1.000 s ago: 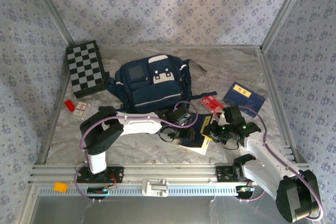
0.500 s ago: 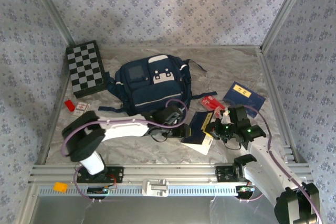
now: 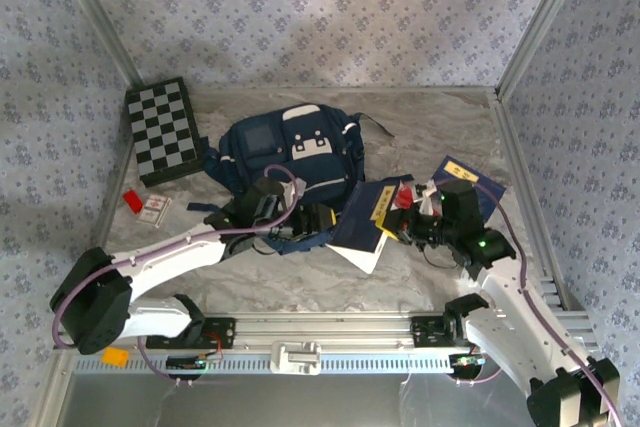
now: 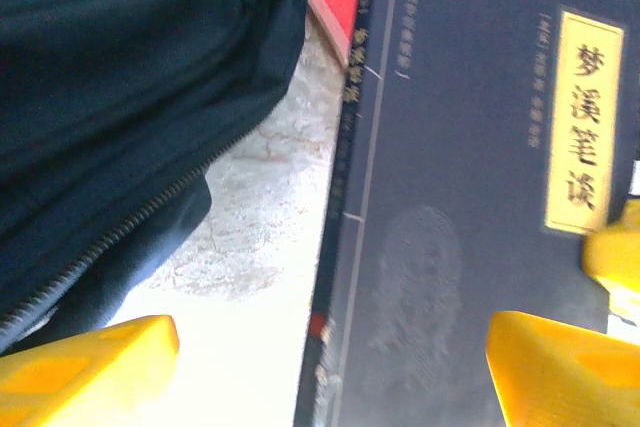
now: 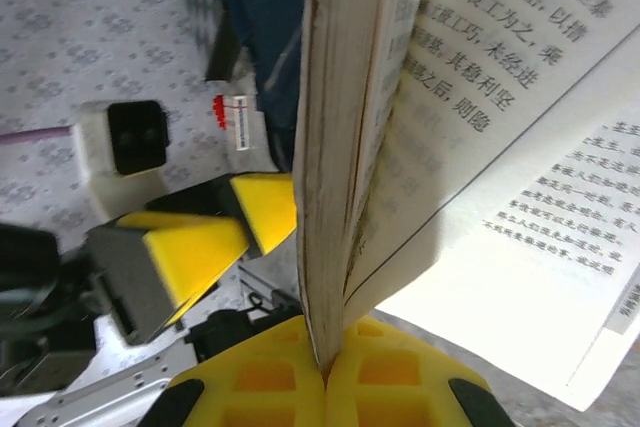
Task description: Pack the student bag
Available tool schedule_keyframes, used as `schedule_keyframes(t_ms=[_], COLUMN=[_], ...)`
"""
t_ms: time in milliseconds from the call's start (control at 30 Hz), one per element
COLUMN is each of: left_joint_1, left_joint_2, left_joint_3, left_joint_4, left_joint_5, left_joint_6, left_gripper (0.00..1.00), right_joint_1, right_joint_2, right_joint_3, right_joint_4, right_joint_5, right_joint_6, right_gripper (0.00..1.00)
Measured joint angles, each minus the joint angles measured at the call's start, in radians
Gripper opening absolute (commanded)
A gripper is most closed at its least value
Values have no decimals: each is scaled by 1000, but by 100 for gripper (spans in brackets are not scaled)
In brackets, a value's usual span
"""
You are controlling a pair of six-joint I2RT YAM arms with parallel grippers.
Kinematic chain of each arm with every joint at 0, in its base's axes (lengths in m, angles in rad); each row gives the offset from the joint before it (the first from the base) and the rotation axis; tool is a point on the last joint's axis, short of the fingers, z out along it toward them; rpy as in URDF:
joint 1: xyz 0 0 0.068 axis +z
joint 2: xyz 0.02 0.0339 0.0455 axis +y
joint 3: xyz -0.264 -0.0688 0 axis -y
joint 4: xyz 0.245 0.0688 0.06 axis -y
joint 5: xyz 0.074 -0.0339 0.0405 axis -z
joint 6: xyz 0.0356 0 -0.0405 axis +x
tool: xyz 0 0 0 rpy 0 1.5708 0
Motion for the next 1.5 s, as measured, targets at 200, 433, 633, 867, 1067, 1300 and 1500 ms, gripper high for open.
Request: schedule_keyframes(t_ms=[200,433,633,867,1067,1300,1500], left_joint_1=[25,27,36,59,84,71,70], left_joint_2=[8,29,29,25,23,24,24], left_joint_3=[0,1,7,27,66,98,105], left_joint_4=[100,221,237,262,281,378,328], left_joint_5=[79,127,124,116,103,101,89], left_joint_6=[-45,-119,-138,-160,-187,-232,-211], left_gripper=[71,42,17,0,0,0,0], right_joint_1=[45,92,86,49,24,69,83], right_joint_2=[22,106,130,141,115,148,176], right_joint_3=[48,68,67,67,65,52,52], right_joint_4=[103,149,148,103,67,246,435], right_joint_5=[-3,14,36,48,68,53,31], right_joint_6=[49,55,37,-10,-16,64,143], right_gripper=[5,9,23,69,98,100,81])
